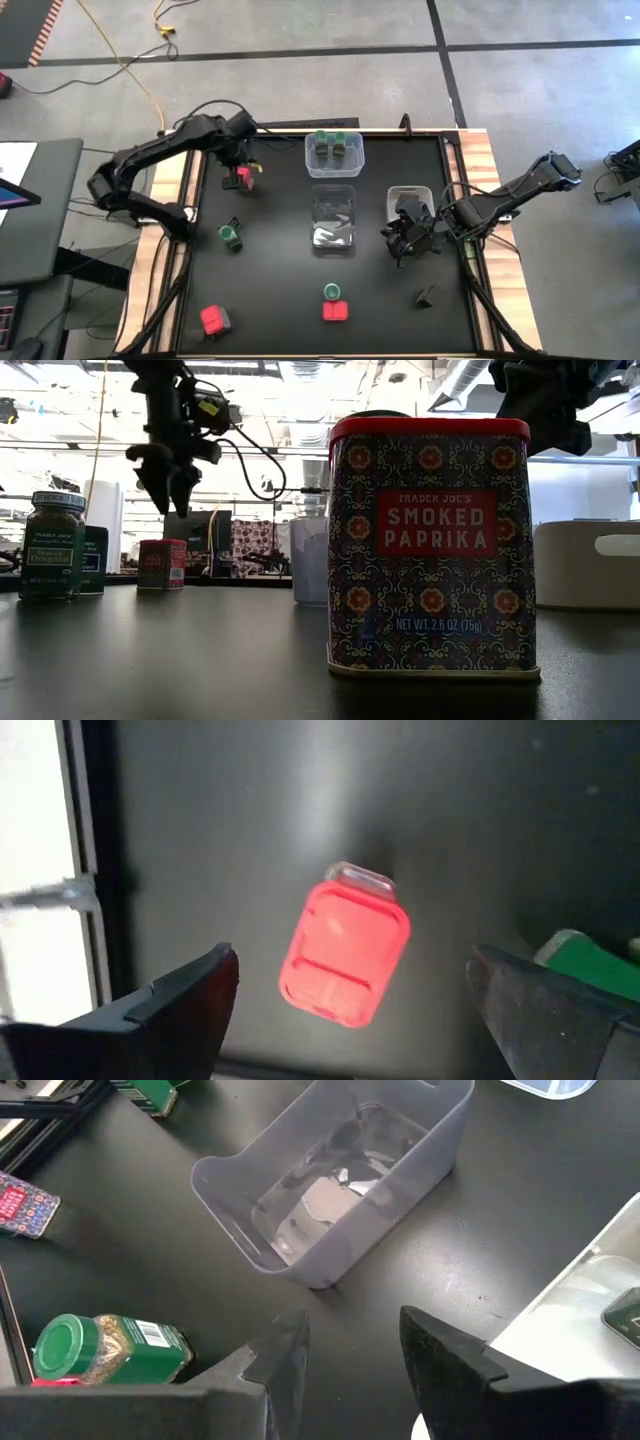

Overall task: Sort spices by type
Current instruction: Put the red seasoning can into the black transparent bin

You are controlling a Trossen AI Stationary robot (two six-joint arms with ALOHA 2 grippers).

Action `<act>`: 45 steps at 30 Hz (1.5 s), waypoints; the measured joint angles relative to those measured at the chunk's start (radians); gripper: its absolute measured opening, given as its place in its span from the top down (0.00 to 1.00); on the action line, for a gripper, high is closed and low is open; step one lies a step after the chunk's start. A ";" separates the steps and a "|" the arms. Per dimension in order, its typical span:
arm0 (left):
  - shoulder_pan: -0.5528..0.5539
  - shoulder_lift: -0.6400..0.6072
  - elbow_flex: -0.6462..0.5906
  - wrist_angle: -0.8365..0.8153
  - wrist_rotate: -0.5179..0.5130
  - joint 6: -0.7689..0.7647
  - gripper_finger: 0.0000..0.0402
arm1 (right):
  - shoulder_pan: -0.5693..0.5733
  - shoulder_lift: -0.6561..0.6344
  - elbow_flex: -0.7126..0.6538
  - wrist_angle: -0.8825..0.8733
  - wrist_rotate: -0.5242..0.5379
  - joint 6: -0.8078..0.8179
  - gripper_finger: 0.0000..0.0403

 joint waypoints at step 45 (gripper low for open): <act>0.025 0.065 -0.206 0.200 -0.119 0.340 0.30 | 0.000 0.000 0.000 0.044 0.000 0.019 0.54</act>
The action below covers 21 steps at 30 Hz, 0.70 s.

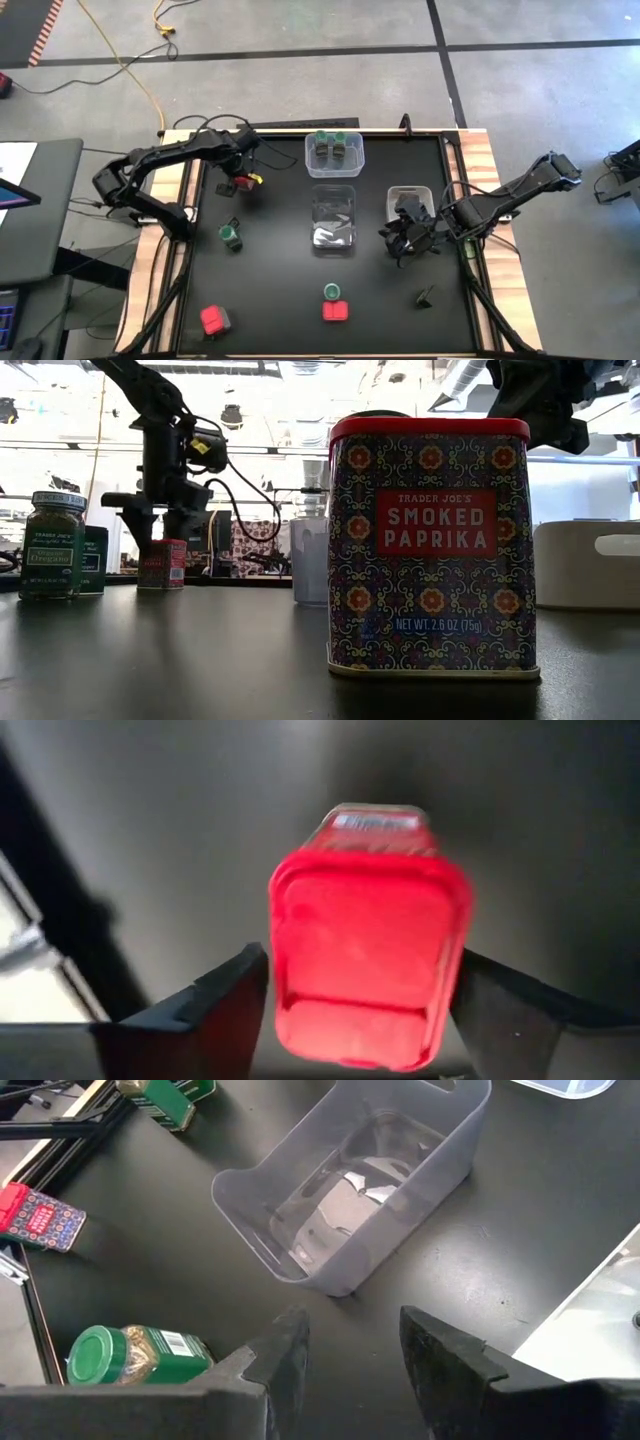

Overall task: Sort spices by type
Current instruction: Put the red seasoning can into the black transparent bin

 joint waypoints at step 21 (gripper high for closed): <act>-0.373 -0.002 0.383 -0.200 -0.021 -0.749 0.47 | -0.001 0.000 0.000 0.001 0.000 -0.009 0.54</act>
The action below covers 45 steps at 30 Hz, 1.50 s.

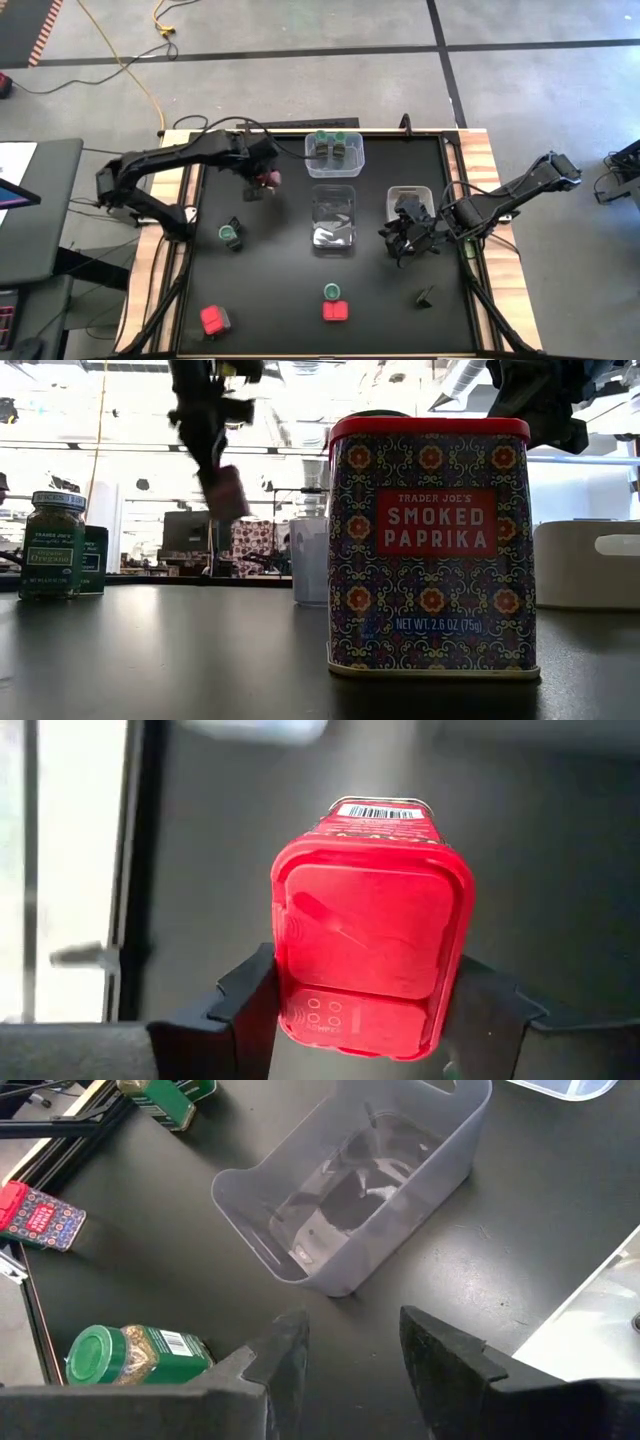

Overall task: Sort spices by type
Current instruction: Put the red seasoning can into the black transparent bin

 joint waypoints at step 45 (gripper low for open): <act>-0.208 0.732 0.649 -0.002 0.093 -0.012 0.45 | 0.000 0.000 0.000 0.000 0.000 0.000 0.54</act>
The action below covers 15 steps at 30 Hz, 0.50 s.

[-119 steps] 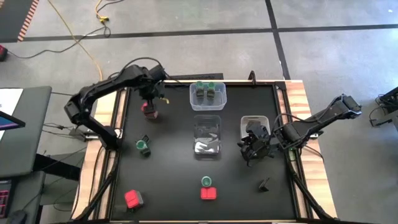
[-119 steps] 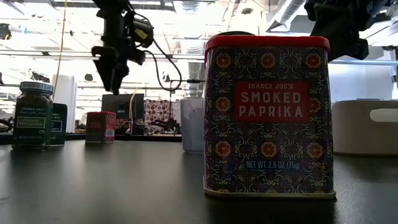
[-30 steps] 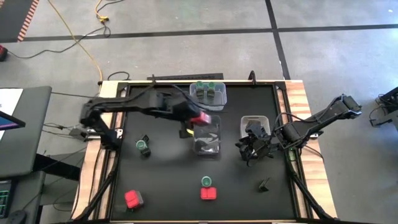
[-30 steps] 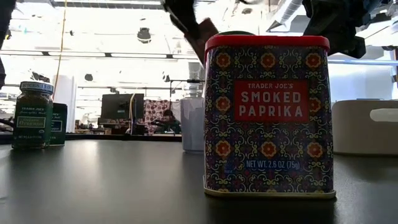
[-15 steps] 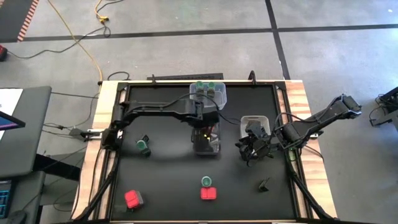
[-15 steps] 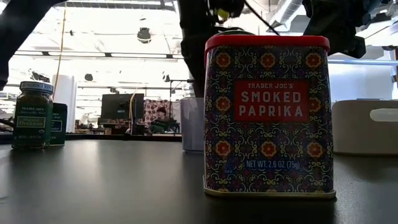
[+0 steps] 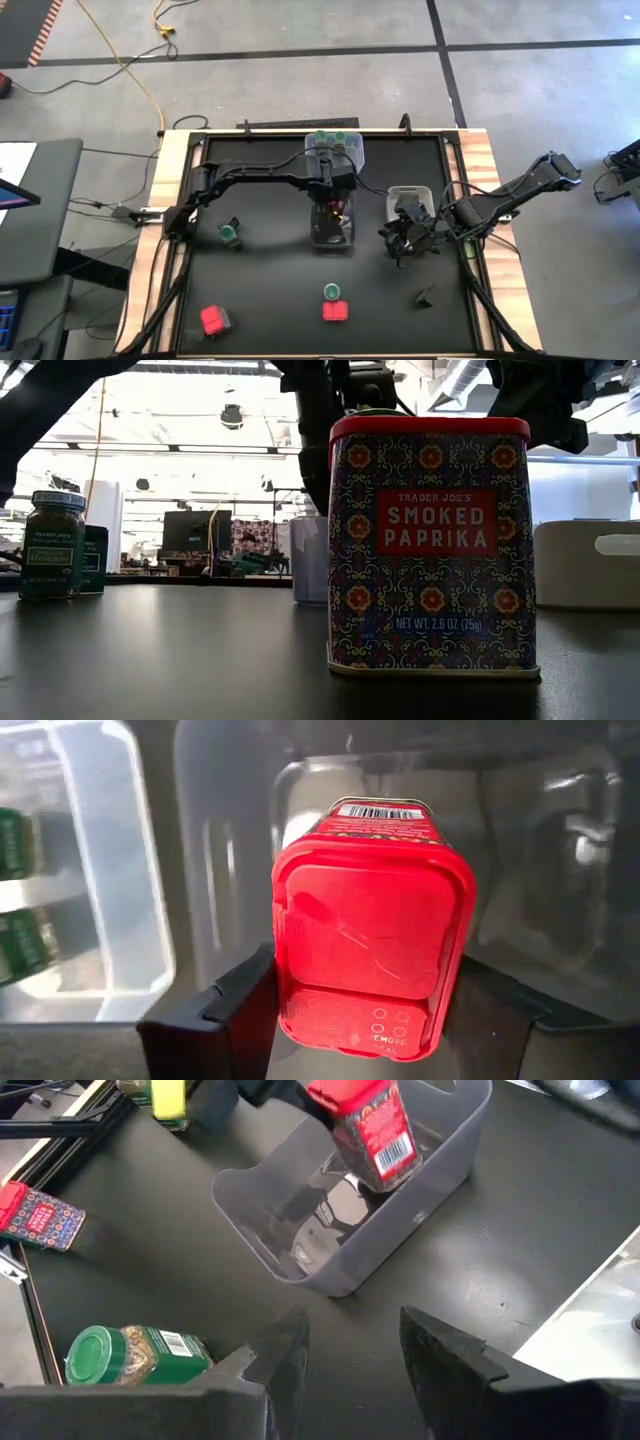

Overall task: Sort spices by type
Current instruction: Put the red seasoning can into the black transparent bin

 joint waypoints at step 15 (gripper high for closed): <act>0.002 0.008 0.000 0.032 -0.055 -0.046 0.41 | 0.001 0.000 0.000 0.004 0.000 0.001 0.54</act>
